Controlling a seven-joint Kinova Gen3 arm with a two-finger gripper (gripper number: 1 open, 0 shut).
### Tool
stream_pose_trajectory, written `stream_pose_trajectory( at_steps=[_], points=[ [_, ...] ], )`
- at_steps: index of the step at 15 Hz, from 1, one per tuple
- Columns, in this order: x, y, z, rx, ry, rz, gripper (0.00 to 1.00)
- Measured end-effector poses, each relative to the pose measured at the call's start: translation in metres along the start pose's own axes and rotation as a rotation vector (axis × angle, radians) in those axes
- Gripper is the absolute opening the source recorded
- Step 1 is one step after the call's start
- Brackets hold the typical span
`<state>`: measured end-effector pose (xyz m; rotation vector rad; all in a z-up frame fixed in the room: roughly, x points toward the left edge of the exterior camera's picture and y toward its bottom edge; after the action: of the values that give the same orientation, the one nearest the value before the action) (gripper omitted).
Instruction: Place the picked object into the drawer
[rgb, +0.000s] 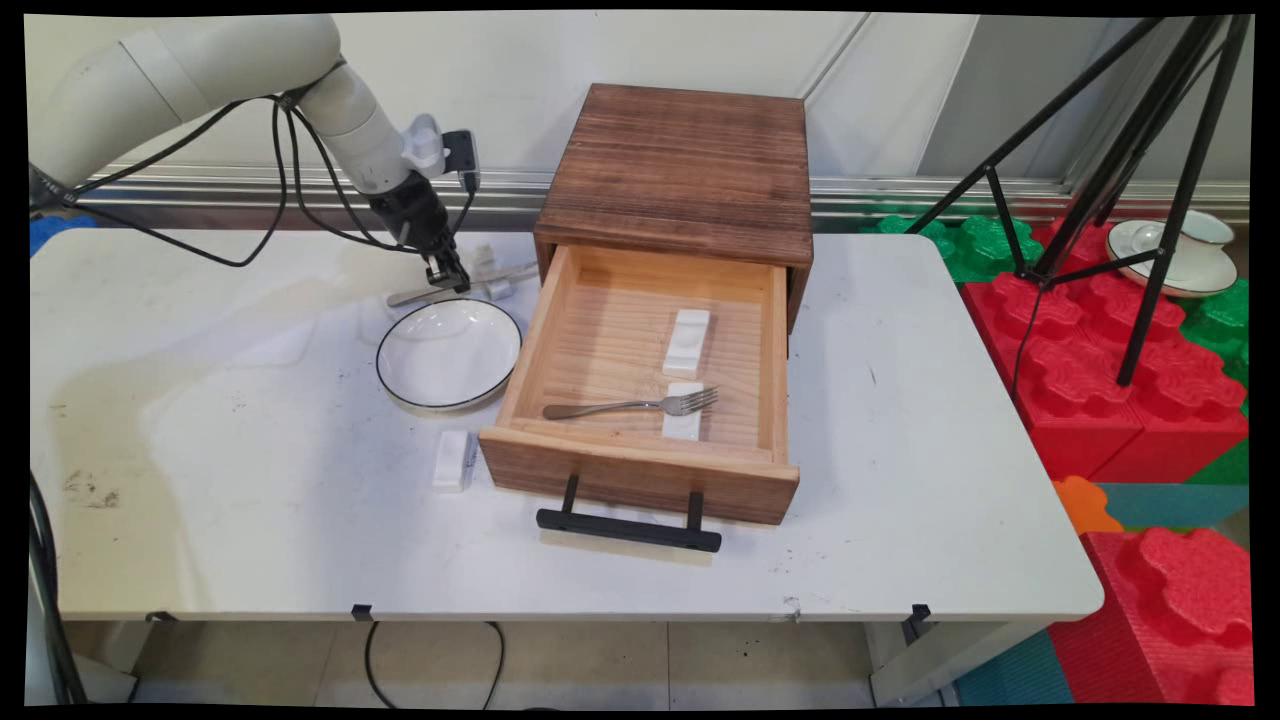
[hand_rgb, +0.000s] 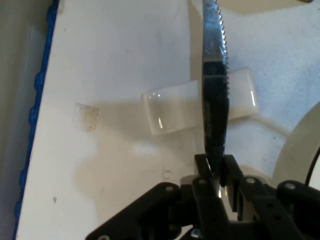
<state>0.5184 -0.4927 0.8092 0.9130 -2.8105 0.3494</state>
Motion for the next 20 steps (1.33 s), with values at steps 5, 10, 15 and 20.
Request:
stream_pose_trajectory(
  at_steps=[5,10,15,20],
  points=[
    [-0.002,0.004,-0.012,0.005,0.004,0.018,0.0],
    [-0.009,0.014,-0.028,0.01,0.006,0.048,0.0],
    [-0.017,0.031,-0.049,0.011,0.013,0.084,0.0],
    [-0.018,0.05,-0.069,0.011,0.041,0.103,0.0]
  ],
)
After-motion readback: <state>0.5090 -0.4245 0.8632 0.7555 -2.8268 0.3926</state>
